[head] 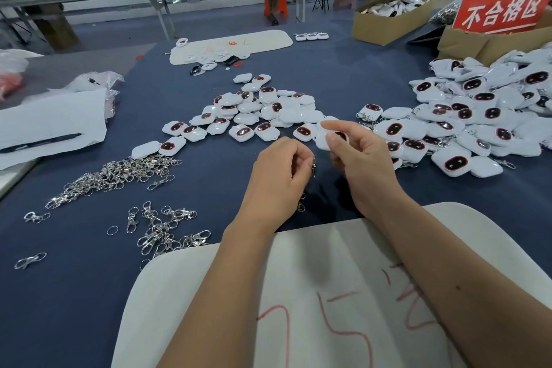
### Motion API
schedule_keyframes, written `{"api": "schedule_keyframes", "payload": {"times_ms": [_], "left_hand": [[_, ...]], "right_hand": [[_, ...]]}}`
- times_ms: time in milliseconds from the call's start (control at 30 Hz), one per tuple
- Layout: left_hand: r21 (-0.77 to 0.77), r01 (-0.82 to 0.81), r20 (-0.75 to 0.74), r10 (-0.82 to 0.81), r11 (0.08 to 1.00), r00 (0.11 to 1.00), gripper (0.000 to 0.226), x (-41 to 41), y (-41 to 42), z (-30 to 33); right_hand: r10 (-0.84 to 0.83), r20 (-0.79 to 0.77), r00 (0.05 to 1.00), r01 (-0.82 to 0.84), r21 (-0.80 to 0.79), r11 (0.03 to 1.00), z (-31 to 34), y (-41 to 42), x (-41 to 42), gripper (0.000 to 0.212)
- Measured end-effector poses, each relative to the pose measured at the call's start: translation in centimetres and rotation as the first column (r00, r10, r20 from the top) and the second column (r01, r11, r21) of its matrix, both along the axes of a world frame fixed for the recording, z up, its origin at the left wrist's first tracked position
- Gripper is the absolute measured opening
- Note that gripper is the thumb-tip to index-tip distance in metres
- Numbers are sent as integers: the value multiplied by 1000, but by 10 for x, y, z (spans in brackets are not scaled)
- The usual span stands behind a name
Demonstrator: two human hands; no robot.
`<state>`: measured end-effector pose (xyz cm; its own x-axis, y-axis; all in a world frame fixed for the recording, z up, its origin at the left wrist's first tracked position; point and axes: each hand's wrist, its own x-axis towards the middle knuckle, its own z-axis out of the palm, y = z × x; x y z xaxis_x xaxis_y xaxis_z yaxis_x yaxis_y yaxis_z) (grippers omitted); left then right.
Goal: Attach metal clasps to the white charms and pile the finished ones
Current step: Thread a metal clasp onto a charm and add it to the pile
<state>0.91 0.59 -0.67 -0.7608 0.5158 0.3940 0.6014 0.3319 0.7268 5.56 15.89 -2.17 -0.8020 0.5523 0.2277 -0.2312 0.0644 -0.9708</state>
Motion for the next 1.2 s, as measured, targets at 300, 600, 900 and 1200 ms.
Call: {"api": "schedule_keyframes", "payload": {"times_ms": [300, 600, 900, 1200], "left_hand": [[-56, 69, -13, -70, 996, 997, 16, 4, 3, 1], [-65, 88, -36, -91, 994, 995, 19, 8, 3, 4], [-72, 64, -54, -68, 995, 996, 18, 7, 4, 3], [-102, -2, -48, -2, 995, 999, 19, 9, 10, 0]], "right_hand": [[-151, -1, 988, 150, 161, 976, 5, -5, 3, 13], [-75, 50, 996, 71, 87, 994, 6, -7, 1, 15], [-96, 85, 992, 70, 275, 959, 8, -13, -2, 13], [-135, 99, 986, 97, 318, 943, 10, -15, -1, 6]]}}
